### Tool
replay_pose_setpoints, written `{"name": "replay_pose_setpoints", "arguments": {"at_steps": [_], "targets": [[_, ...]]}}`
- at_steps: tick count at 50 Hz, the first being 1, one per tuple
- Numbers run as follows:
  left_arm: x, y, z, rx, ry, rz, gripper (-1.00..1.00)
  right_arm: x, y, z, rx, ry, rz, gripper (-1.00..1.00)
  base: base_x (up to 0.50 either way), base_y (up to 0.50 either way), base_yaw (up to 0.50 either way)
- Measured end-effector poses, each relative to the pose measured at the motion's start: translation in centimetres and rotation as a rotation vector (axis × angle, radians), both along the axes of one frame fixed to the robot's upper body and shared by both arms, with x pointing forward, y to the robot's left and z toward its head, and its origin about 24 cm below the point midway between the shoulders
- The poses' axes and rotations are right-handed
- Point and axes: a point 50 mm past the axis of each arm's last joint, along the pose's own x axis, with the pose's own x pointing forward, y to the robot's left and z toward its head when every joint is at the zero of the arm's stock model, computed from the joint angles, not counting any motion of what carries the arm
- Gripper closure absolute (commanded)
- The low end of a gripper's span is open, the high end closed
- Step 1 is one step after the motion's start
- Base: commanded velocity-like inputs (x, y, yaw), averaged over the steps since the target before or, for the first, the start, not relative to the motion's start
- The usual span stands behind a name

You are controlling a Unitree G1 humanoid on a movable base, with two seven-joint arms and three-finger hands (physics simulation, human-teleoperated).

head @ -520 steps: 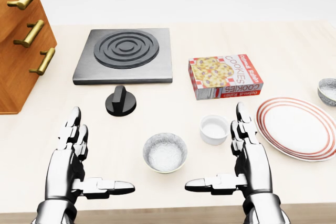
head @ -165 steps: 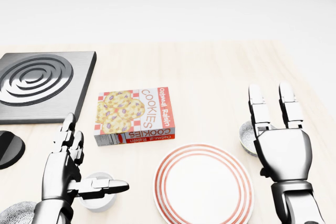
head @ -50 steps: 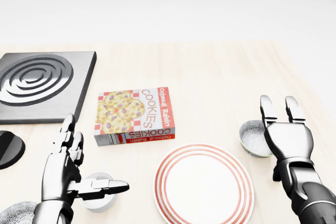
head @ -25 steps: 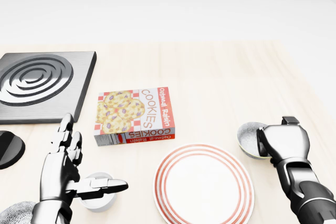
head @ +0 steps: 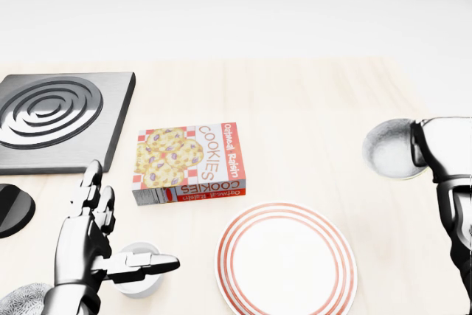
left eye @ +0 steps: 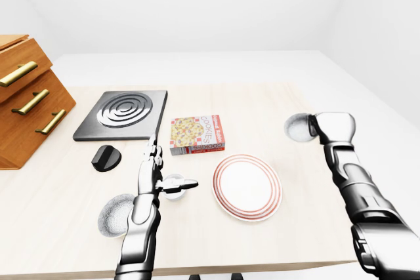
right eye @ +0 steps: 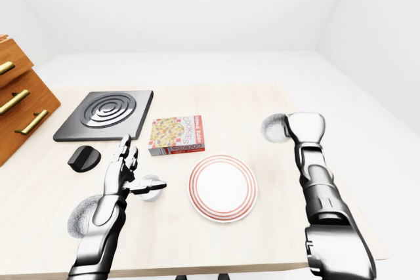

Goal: Pick the akita bowl next to the plate and place it on the plate.

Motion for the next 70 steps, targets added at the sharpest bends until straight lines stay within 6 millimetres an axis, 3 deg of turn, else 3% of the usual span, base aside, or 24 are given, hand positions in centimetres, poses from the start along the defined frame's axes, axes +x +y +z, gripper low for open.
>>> {"name": "replay_pose_setpoints", "arguments": {"at_steps": [7,16,28,39,46,53,70], "targets": [[-0.1,-0.1,-0.1,0.001,0.001,-0.002,-1.0,-0.4,-2.1,4.6,-0.049,-0.177,-0.061,1.0,0.0,0.0,0.0],[-0.1,-0.1,-0.2,0.004,0.0,-0.004,-1.0,-1.3,-2.5,8.2,-0.077,-0.315,-0.086,1.0,0.0,0.0,0.0],[-0.1,-0.1,-0.2,0.006,-0.003,-0.004,-1.0,-2.7,-0.9,10.9,-0.069,-0.382,-0.06,1.0,0.0,0.0,0.0],[-0.1,-0.1,-0.1,0.005,-0.005,-0.006,-1.0,-4.4,2.1,12.2,-0.01,-0.391,0.019,1.0,0.0,0.0,0.0],[-0.1,-0.1,-0.1,0.005,-0.006,-0.006,-1.0,-5.6,4.4,12.3,0.042,-0.37,0.084,1.0,0.0,0.0,0.0],[-0.1,-0.1,0.0,0.005,-0.007,-0.006,-1.0,-6.5,6.6,10.9,0.094,-0.314,0.153,1.0,0.0,0.0,0.0],[0.0,0.0,0.1,0.008,-0.014,-0.005,-1.0,-7.1,10.3,4.0,0.269,-0.154,0.296,1.0,0.0,0.0,0.0]]}}
